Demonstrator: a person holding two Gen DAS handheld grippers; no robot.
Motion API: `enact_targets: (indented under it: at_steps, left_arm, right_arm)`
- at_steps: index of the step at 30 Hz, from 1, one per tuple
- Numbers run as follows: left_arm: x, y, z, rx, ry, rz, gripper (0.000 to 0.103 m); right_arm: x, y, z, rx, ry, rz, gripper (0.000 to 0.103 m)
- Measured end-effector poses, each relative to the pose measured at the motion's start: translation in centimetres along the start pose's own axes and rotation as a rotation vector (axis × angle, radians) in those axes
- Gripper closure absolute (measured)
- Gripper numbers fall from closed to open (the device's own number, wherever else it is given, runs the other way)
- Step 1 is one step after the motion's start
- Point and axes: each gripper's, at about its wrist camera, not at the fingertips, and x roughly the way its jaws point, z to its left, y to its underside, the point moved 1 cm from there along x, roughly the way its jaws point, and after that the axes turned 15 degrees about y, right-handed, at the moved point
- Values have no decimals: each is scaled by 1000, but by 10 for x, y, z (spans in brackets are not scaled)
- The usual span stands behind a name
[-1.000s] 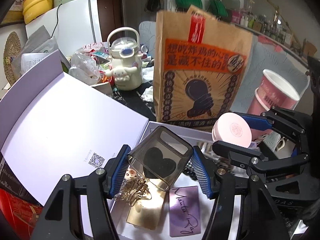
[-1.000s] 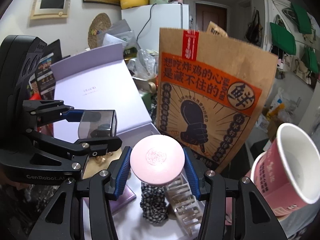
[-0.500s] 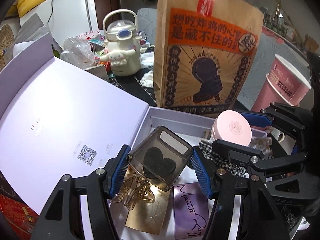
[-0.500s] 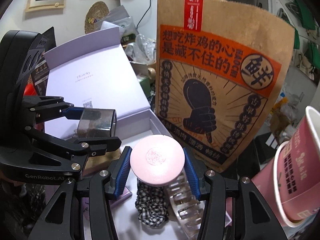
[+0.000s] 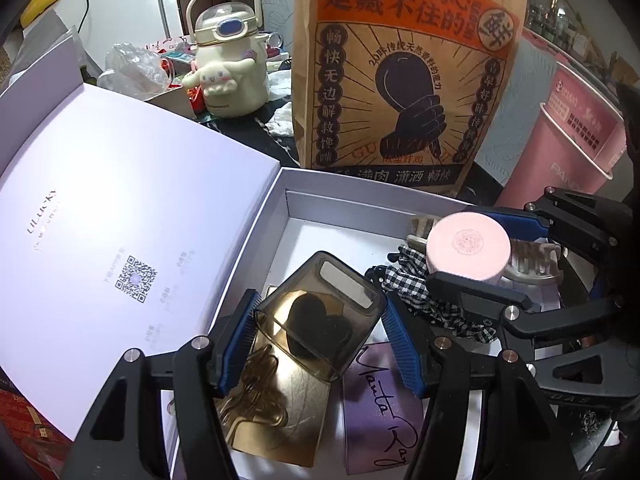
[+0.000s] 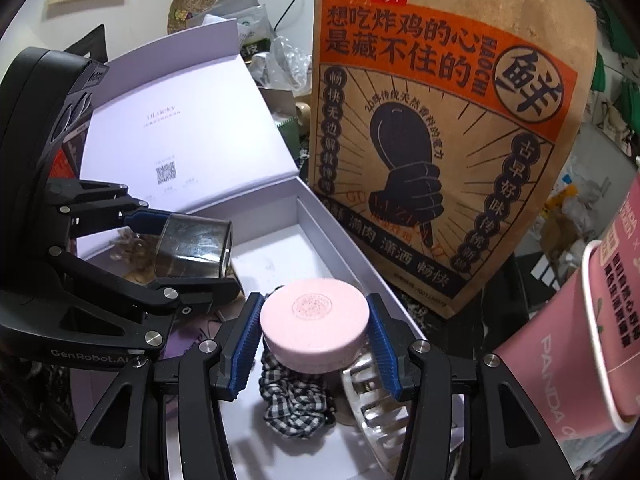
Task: Organize rigid objects
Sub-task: 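Lower and open the right tool to release the compact while the left tool releases the case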
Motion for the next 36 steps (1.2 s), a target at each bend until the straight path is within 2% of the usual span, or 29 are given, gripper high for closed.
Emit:
enact_targets:
  at_steps: [10,12,22,27,30,36]
  left_arm:
    - [11,-7,-1,35,-13,34,42]
    - [15,-6,2,21,8,54,42]
    - [17,-5,2,32,10,45,42]
    - [10,-3,0,33,7,29,42]
    - [5,0,-5,42,-4,11,42]
    - [0,1,-7,37,-41,-1,42]
  right_arm:
    - [2,0,3,-15,10,0,52]
    - [3,1,3,-21,18,1,52]
    - [-1,3,0,-3,7,12,52]
    - [-11,4,-2,0,6,-2,47]
    - [-17,3,-2,-5,13,-14,41]
    - [-29,6,-1,-14,36,-31,41]
